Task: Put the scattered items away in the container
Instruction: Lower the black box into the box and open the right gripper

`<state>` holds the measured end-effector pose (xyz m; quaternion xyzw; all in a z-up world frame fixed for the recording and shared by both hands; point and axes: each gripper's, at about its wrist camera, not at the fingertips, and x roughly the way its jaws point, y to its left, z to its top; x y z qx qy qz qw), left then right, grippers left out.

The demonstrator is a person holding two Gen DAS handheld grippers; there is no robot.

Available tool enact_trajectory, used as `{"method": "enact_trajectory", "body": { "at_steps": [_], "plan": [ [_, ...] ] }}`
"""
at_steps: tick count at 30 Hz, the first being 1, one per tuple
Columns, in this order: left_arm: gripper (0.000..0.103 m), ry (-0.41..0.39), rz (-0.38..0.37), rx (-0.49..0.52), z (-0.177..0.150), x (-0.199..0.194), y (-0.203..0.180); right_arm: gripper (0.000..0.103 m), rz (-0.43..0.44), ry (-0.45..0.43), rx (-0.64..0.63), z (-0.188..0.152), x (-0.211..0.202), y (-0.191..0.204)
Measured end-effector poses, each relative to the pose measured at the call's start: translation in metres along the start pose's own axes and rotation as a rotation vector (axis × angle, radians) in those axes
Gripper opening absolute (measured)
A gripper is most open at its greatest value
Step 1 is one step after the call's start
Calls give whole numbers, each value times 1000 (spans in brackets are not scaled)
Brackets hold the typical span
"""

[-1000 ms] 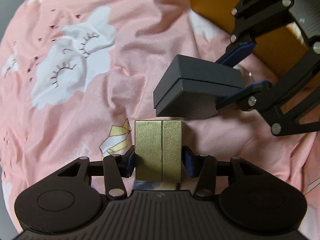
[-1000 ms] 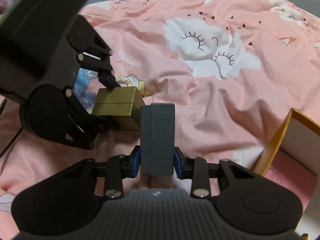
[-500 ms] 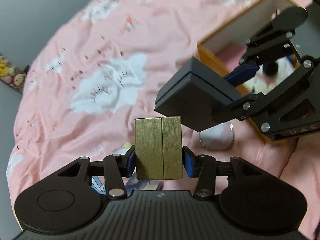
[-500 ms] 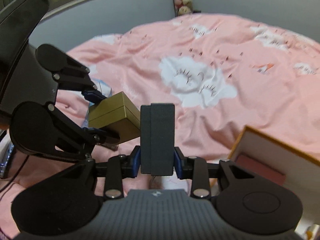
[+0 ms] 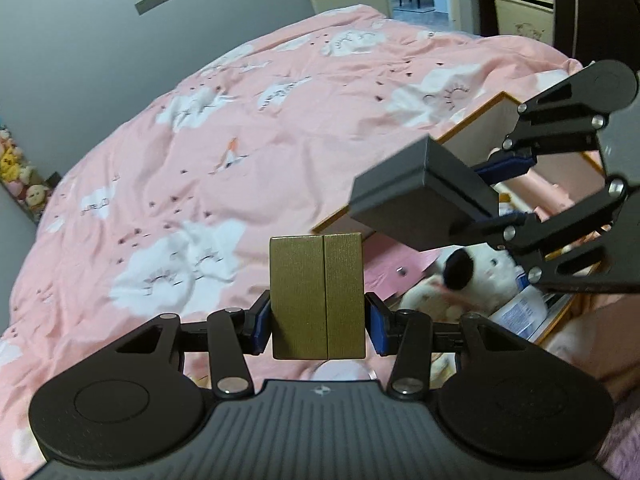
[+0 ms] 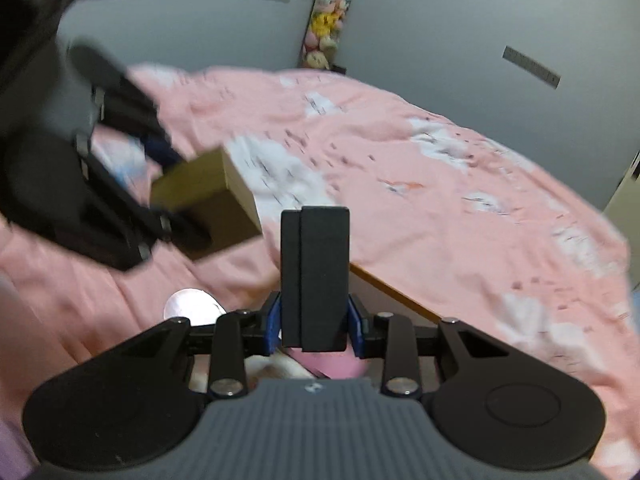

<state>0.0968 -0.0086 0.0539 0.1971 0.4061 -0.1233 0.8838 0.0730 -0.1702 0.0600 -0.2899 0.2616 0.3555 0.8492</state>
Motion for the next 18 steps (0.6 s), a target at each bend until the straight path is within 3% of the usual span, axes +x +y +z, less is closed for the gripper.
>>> {"method": "enact_trajectory", "body": {
  "at_steps": [4, 12, 18],
  "plan": [
    [54, 15, -32, 45, 3, 15, -11, 36, -72, 66, -190, -18, 20, 7],
    [54, 45, -44, 172, 11, 34, -23, 36, -164, 100, -598, -34, 66, 38],
    [54, 70, -42, 202, 12, 45, -22, 36, -200, 110, -758, -44, 93, 53]
  ]
}}
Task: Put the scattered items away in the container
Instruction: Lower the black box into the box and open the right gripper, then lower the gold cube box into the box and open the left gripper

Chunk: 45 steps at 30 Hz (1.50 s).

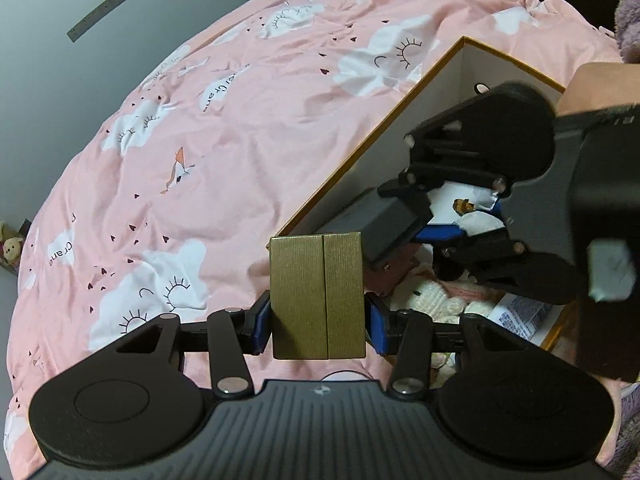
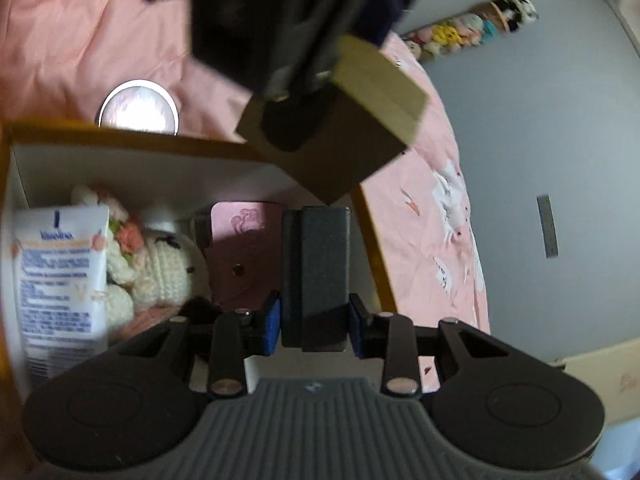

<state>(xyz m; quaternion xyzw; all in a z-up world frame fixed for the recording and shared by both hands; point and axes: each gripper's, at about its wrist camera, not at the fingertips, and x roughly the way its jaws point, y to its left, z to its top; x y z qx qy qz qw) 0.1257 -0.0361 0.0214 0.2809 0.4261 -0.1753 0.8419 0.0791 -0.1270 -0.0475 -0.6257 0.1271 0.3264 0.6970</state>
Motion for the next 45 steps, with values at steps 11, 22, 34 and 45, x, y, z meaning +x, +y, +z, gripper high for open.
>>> {"method": "enact_trajectory", "body": {
  "at_steps": [11, 22, 34, 45],
  "plan": [
    [54, 17, -34, 4, 3, 9, -3, 58, 4, -21, -23, 3, 11, 4],
    [54, 23, -42, 2, 5, 11, -3, 51, 397, 75, 636, -34, 26, -79],
    [54, -12, 23, 94, 9, 18, -14, 20, 553, 111, 982, -59, 55, -94],
    [54, -104, 299, 487, -2, 47, -78, 21, 498, 98, 984, -76, 25, -97]
  ]
}}
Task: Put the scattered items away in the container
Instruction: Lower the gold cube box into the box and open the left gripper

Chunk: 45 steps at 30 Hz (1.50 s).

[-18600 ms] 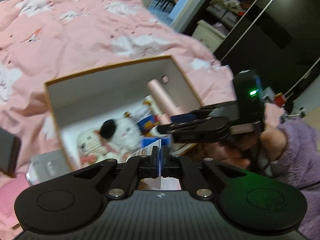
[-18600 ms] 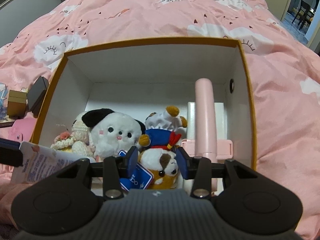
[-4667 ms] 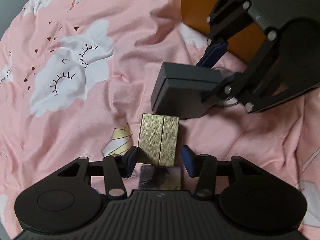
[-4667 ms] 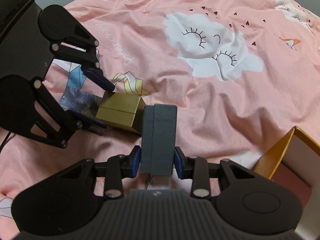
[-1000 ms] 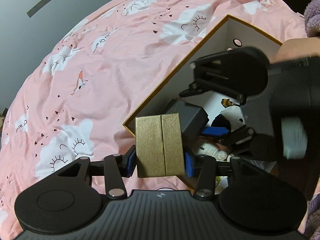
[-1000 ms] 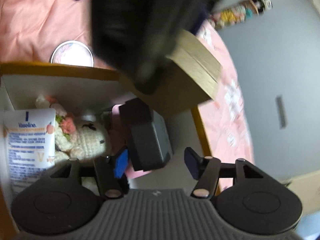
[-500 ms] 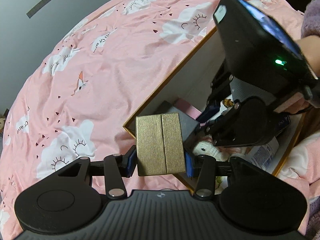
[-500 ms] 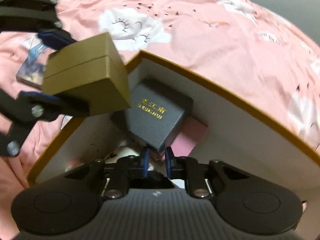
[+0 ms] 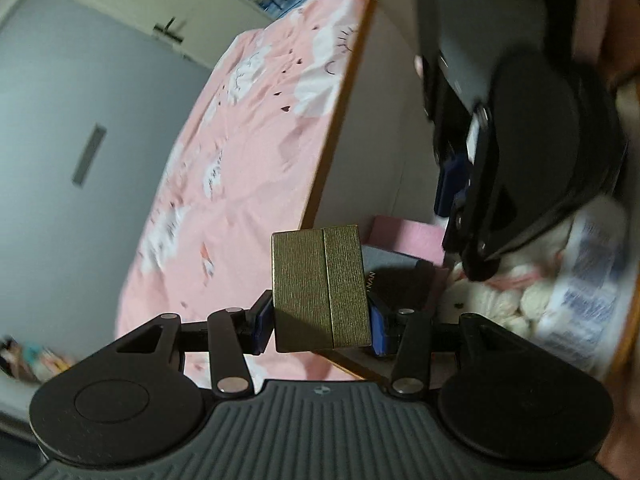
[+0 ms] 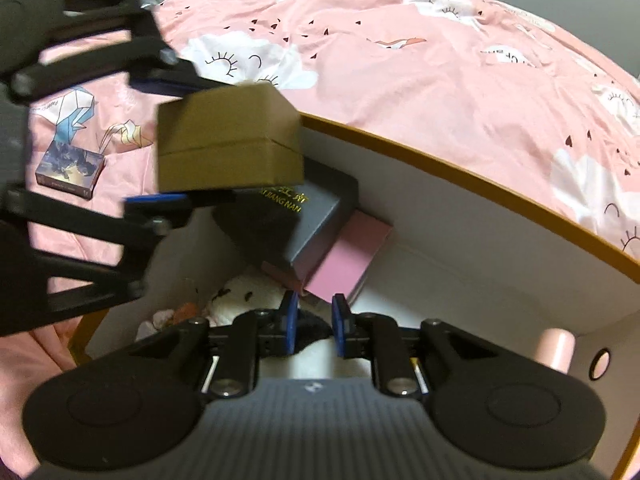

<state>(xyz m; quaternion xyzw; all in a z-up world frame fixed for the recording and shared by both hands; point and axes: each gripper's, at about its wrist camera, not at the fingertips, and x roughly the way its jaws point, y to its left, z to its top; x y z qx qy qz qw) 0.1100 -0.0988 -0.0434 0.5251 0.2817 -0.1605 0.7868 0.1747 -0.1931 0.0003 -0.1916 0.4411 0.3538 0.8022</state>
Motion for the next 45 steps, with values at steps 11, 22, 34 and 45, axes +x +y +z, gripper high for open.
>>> {"method": "enact_trajectory", "body": {
  "at_steps": [11, 22, 34, 45],
  "plan": [
    [54, -60, 169, 307, -15, 21, -53, 22, -8, -8, -4, -9, -9, 4],
    [61, -15, 2, 178, -9, 22, -25, 30, 128, -54, 72, -3, -28, -2],
    [65, -27, -10, 170, -13, 16, -24, 31, 179, -77, 148, 17, -7, 19],
    [58, 12, -81, -12, -21, -9, 0, 20, 157, -68, 232, 19, 14, 12]
  ]
}}
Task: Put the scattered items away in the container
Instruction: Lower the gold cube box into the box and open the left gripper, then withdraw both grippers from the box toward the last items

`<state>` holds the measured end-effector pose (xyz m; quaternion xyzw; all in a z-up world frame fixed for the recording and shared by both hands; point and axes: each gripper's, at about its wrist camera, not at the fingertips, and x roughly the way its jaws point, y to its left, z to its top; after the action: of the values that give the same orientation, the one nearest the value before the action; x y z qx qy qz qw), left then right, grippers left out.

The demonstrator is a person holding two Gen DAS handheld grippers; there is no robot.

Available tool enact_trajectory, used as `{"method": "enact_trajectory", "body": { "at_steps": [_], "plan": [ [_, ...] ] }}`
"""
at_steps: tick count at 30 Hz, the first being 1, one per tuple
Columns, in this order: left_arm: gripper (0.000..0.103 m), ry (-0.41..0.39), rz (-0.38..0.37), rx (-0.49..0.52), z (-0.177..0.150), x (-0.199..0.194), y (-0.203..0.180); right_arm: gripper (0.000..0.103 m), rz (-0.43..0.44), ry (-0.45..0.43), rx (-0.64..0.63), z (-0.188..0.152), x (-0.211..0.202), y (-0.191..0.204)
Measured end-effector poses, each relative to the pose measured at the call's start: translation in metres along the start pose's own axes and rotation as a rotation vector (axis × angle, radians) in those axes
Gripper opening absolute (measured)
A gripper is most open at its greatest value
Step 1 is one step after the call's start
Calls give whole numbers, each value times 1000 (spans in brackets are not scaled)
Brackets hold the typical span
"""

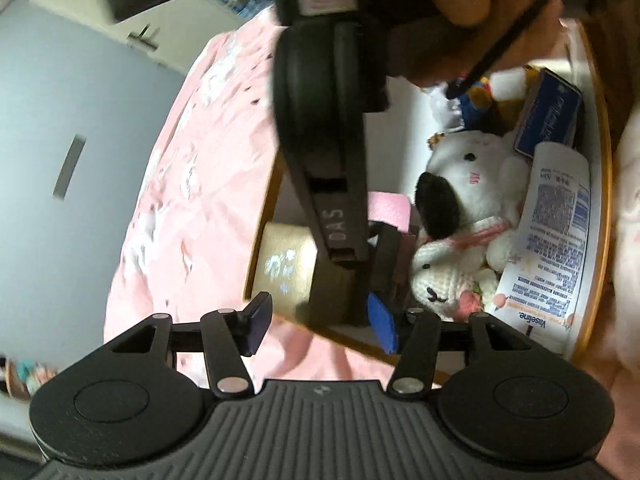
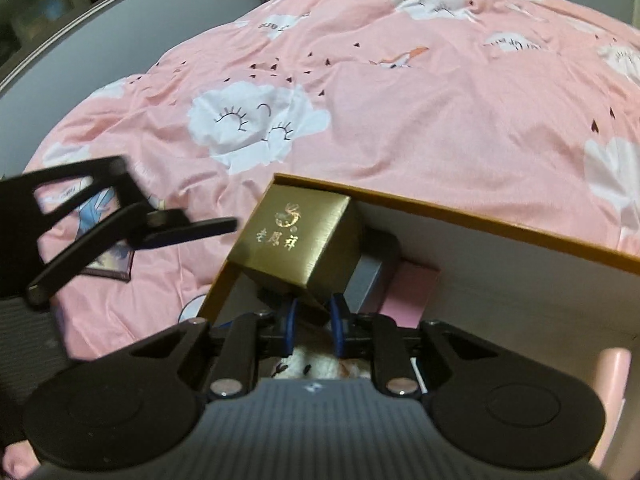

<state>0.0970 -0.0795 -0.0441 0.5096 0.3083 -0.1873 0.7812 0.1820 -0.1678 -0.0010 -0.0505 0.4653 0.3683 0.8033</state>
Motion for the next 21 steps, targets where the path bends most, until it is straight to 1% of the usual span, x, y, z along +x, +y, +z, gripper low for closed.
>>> {"method": "enact_trajectory", "body": {
  "at_steps": [3, 5, 7, 9, 12, 14, 17, 21],
  "plan": [
    [57, 19, -7, -71, -4, -6, 6, 20, -3, -3, 30, 1, 2, -3],
    [57, 31, -19, -123, -5, -13, 6, 20, -14, -4, 13, 0, 2, -1],
    [57, 47, -26, -180, -6, -16, 12, 23, -29, -6, -6, -1, -1, 3],
    [57, 64, -30, -240, -7, -19, 19, 23, -46, -12, -27, -3, -6, 7],
    [57, 88, -23, -317, -9, -23, 27, 23, -62, -24, -46, -7, -14, 14],
    [57, 105, -14, -373, -11, -33, 34, 24, -78, -33, -52, -11, -19, 18],
    [57, 134, -10, -469, -20, -44, 44, 25, -94, -58, -60, -18, -30, 24],
    [57, 170, 1, -582, -41, -59, 61, 27, -78, -105, -50, -27, -43, 32]
  ]
}}
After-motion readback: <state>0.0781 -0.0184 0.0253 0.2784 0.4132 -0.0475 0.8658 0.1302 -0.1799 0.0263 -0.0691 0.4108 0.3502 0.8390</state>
